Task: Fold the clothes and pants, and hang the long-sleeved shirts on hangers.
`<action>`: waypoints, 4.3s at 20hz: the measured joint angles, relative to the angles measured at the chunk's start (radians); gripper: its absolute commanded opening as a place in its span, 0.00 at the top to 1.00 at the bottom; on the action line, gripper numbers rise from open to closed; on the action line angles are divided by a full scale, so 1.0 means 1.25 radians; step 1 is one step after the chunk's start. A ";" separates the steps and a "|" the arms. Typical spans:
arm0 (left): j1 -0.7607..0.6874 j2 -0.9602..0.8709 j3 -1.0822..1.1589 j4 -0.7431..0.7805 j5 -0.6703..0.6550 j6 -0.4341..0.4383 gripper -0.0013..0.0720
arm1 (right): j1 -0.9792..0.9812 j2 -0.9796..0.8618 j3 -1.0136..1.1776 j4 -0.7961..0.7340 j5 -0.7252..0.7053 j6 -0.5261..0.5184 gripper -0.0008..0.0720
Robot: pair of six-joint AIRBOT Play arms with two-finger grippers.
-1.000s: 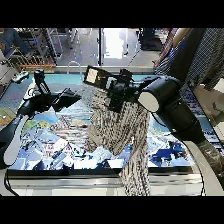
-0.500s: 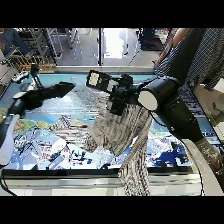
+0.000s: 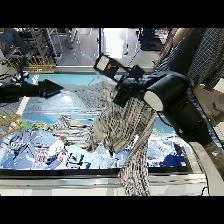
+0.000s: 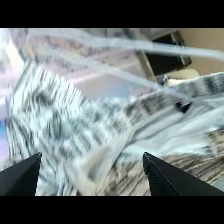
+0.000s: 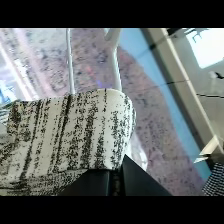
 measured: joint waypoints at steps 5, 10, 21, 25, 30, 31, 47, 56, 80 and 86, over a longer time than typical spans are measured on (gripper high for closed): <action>-0.113 0.007 -0.121 0.077 0.002 -0.067 0.01 | 0.000 0.065 0.000 -0.039 -0.025 0.034 0.97; -0.241 0.008 -0.202 0.072 0.088 -0.005 0.01 | 0.000 0.112 0.000 -0.049 -0.031 0.044 0.97; -0.392 -0.055 -0.223 -0.104 0.286 0.116 0.96 | 0.000 0.127 0.000 -0.051 -0.040 0.046 0.97; -0.361 -0.065 -0.219 -0.270 0.367 0.186 0.96 | 0.000 0.129 0.000 -0.032 -0.027 0.054 0.97; -0.244 -0.068 -0.172 -0.345 0.432 0.159 0.96 | 0.000 0.133 0.000 0.045 0.022 0.037 0.97; -0.222 -0.068 -0.156 -0.347 0.431 0.145 0.96 | 0.000 0.133 0.000 0.056 0.036 0.030 0.97; -0.077 -0.062 -0.004 -0.256 0.238 0.031 0.96 | 0.000 0.077 -0.002 -0.085 0.213 -0.141 0.97; -0.076 -0.001 -0.001 -0.248 0.076 0.031 0.63 | -0.047 -0.028 -0.002 -0.132 0.057 0.140 0.97; -0.224 0.030 -0.001 -0.107 -0.166 0.031 0.29 | -1.242 0.290 0.144 -0.316 0.173 0.664 0.97; -0.224 0.030 -0.001 -0.106 -0.217 0.031 0.29 | -1.485 0.176 0.210 -0.301 -0.041 0.631 0.97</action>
